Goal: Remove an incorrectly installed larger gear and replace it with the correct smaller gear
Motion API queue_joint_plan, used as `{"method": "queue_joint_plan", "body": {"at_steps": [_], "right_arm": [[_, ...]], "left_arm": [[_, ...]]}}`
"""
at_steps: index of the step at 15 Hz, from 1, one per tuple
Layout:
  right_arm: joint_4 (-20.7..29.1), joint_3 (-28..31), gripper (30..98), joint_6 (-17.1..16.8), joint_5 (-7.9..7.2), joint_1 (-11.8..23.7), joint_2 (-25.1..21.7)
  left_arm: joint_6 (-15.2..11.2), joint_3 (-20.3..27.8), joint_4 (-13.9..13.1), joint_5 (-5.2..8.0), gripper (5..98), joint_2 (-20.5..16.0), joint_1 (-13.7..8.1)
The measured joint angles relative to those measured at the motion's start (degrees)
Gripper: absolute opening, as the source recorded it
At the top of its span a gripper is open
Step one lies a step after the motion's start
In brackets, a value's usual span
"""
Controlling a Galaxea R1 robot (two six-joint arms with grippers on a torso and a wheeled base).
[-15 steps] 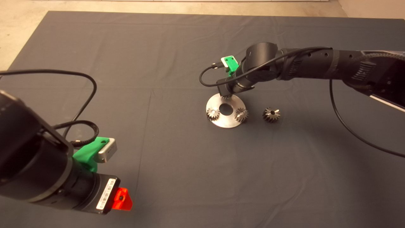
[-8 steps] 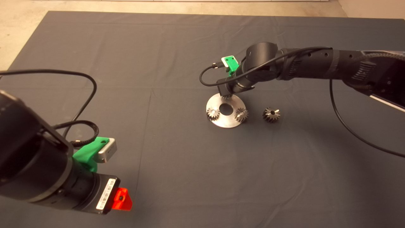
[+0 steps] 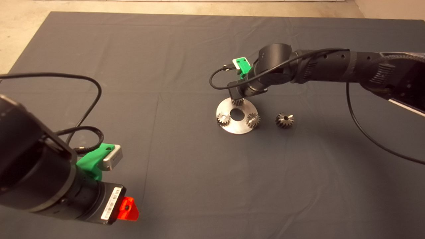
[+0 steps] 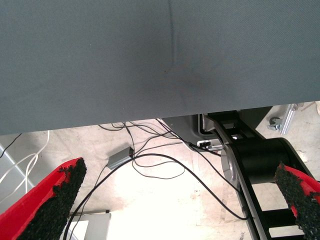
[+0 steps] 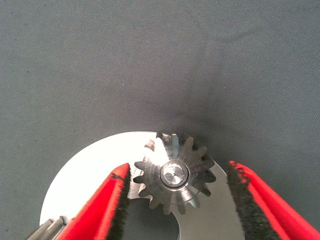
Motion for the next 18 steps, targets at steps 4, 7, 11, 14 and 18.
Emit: {"method": "queue_joint_plan", "body": {"at_steps": [4,7,11,14,18], "right_arm": [[0.00,2.12,54.3,0.02,-0.45,0.06,-0.43],[0.72,10.55,58.3,0.22,-2.22,3.80,-1.64],[13.48,22.48,63.5,0.44,-3.12,15.41,-8.27],[27.20,32.44,67.9,1.57,-4.78,18.67,-21.48],[40.17,46.31,72.7,4.02,-5.01,21.98,-30.27]], "left_arm": [[0.00,0.00,0.00,0.00,97.8,0.01,0.00],[0.02,0.00,0.00,-0.02,97.8,-0.02,-0.02],[0.33,0.00,0.00,-0.02,97.8,-0.13,0.00],[1.21,0.00,-0.01,-0.39,97.8,0.13,0.00],[4.27,-0.04,0.02,-1.99,97.8,0.47,-0.02]]}}
